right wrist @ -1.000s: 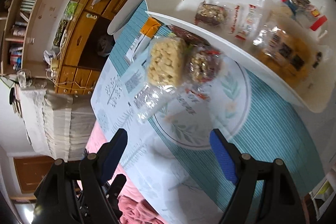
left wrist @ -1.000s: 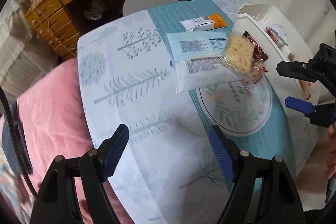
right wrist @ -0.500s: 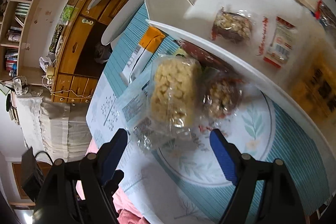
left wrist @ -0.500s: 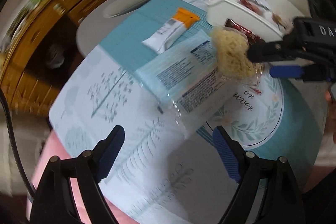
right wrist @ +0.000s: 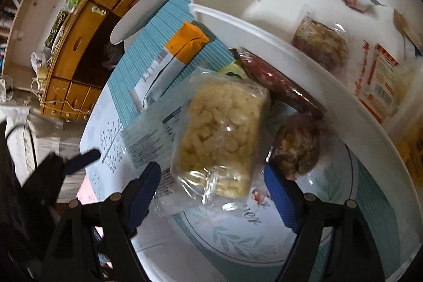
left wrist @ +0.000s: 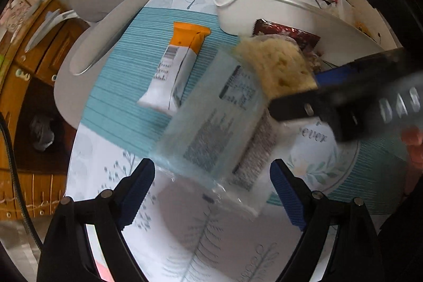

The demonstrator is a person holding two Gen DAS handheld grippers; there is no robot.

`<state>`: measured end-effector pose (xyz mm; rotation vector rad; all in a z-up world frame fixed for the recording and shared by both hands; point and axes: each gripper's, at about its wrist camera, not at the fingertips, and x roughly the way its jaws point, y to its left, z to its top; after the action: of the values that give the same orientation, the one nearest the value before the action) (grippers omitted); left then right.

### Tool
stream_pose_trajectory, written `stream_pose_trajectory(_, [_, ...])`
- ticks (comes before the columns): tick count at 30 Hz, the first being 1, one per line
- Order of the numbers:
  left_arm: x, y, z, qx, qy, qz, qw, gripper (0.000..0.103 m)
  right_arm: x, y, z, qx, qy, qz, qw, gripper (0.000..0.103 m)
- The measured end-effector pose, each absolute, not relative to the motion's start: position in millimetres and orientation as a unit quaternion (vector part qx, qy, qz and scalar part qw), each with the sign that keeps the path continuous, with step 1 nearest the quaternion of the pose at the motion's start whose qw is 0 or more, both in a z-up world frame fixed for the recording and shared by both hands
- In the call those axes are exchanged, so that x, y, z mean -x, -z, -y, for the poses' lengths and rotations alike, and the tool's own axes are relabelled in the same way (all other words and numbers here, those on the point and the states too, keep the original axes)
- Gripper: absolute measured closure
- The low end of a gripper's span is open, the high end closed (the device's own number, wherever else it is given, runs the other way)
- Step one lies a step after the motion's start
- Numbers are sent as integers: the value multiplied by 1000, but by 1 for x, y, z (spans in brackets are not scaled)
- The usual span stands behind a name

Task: Organize snacks
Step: 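Reach the right tool to the clear puffed-snack bag while the left tool reaches the flat blue-printed packet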

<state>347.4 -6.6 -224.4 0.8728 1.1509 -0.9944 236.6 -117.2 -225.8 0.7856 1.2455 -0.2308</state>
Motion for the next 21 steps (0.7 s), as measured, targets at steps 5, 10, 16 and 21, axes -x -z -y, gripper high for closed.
stream_pose_trajectory(5, [-355, 236, 21, -388, 457, -514, 613, 10, -244, 228, 112, -324, 98, -582, 740, 28])
stream_pose_trajectory(10, [-354, 247, 31, -393, 472, -522, 592, 9, -239, 240, 122, -353, 92, -593, 717, 44])
stream_pose_trajectory(16, [-350, 260, 44, -411, 483, -523, 570, 6, -230, 241, 128, -374, 77, -597, 705, 45])
stream_pose_trajectory(21, [-348, 267, 58, -420, 492, -518, 560, 1, -218, 239, 131, -368, 73, -605, 702, 45])
